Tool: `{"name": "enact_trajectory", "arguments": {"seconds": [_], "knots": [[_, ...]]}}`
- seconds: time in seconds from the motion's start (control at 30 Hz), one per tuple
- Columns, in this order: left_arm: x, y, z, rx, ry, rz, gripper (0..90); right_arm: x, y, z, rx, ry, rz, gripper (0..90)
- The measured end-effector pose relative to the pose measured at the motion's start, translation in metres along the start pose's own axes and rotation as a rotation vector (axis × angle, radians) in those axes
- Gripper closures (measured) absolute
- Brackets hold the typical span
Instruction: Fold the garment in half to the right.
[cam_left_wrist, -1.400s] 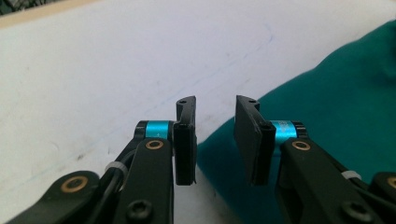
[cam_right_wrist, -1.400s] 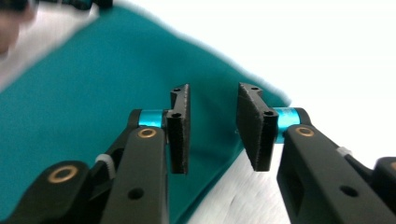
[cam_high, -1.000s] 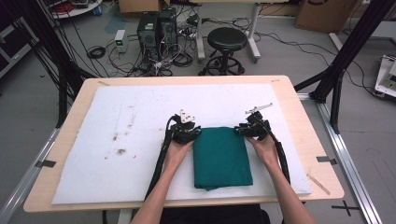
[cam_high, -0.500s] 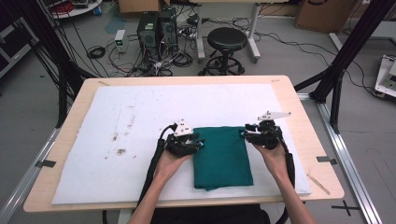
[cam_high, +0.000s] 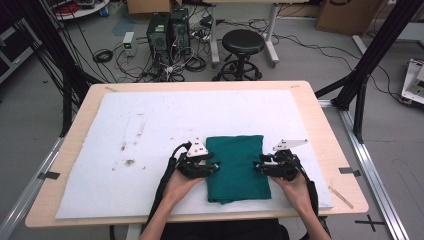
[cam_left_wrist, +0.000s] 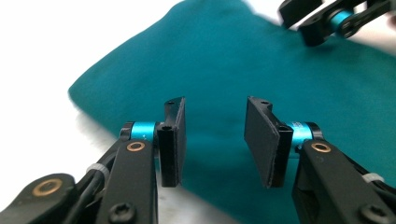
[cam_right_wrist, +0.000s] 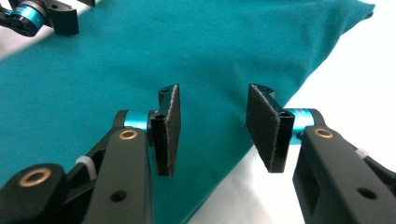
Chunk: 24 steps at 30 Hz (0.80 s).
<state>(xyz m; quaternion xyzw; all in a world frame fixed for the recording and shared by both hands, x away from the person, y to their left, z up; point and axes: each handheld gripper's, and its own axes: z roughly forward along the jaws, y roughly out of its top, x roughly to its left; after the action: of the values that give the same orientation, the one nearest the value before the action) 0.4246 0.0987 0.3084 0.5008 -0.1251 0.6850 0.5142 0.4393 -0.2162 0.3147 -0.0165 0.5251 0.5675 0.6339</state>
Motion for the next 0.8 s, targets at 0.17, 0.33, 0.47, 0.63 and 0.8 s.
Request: {"name": "enact_trajectory", "arguments": {"seconds": [0.17, 0.33, 0.47, 0.63, 0.8], "knots": [[-0.02, -0.002, -0.016, -0.025, -0.06, 0.048, 58.4, 0.019, -0.01, -0.014, -0.007, 0.021, -0.052, 55.7], [-0.034, -0.02, -0.018, 0.048, -0.103, 0.107, 58.4, 0.027, -0.022, -0.02, 0.001, 0.032, -0.073, 55.5], [-0.041, -0.031, -0.014, 0.089, -0.094, 0.137, 58.8, 0.032, -0.032, -0.02, 0.047, 0.021, -0.098, 58.9], [-0.042, -0.03, -0.016, 0.078, -0.089, 0.146, 57.0, 0.03, -0.039, -0.02, 0.034, 0.031, -0.073, 55.8], [-0.031, -0.026, -0.029, 0.041, -0.069, 0.121, 48.0, 0.023, -0.032, -0.027, -0.027, 0.007, -0.041, 38.2]]}}
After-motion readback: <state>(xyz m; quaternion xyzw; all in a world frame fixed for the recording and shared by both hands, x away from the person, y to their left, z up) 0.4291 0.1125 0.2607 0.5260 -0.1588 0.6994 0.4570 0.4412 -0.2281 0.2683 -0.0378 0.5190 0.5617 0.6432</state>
